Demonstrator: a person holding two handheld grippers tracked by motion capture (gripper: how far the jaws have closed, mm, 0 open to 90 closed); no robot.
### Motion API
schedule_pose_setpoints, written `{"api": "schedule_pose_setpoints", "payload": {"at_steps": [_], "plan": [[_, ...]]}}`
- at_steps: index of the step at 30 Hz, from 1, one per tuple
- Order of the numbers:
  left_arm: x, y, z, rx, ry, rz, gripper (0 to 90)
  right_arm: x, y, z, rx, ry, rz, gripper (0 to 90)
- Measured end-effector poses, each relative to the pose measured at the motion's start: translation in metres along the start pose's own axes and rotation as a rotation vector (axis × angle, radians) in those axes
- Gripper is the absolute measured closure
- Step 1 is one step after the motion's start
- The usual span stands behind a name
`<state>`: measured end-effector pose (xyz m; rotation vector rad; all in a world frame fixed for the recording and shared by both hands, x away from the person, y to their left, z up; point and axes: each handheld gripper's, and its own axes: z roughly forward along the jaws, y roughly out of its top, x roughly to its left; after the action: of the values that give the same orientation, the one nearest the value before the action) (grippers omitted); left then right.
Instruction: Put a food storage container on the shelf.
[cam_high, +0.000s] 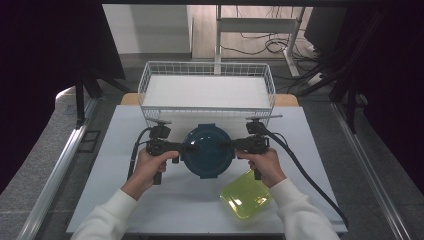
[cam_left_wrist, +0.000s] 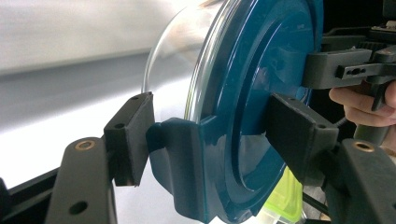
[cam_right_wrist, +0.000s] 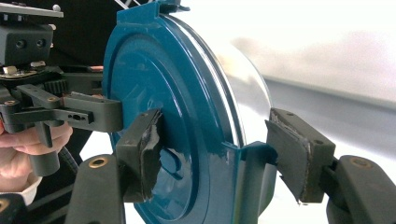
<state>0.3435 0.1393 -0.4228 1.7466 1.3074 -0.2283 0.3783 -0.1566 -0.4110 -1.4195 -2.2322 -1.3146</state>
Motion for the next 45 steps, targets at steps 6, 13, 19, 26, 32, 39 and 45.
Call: {"api": "schedule_pose_setpoints", "payload": {"at_steps": [6,13,19,26,32,39,45], "plan": [[-0.012,0.012,-0.012,-0.019,-0.001,0.019,33.3,0.015,0.014,-0.014,-0.028,-0.006,-0.022,36.6],[-0.024,0.024,-0.022,-0.036,0.000,0.044,33.2,0.025,0.025,-0.026,-0.048,-0.010,-0.042,36.6],[-0.034,0.033,-0.029,-0.054,0.003,0.066,33.3,0.033,0.033,-0.036,-0.065,-0.011,-0.053,36.6],[-0.041,0.044,-0.034,-0.059,0.008,0.076,33.3,0.036,0.040,-0.042,-0.079,-0.005,-0.054,36.6],[-0.048,0.056,-0.040,-0.067,0.009,0.094,33.4,0.040,0.050,-0.049,-0.093,-0.005,-0.061,36.6],[-0.059,0.076,-0.052,-0.094,0.012,0.121,33.9,0.048,0.071,-0.061,-0.113,-0.003,-0.081,36.6],[-0.061,0.099,-0.058,-0.113,0.005,0.122,33.9,0.054,0.094,-0.067,-0.128,-0.009,-0.106,36.6]]}}
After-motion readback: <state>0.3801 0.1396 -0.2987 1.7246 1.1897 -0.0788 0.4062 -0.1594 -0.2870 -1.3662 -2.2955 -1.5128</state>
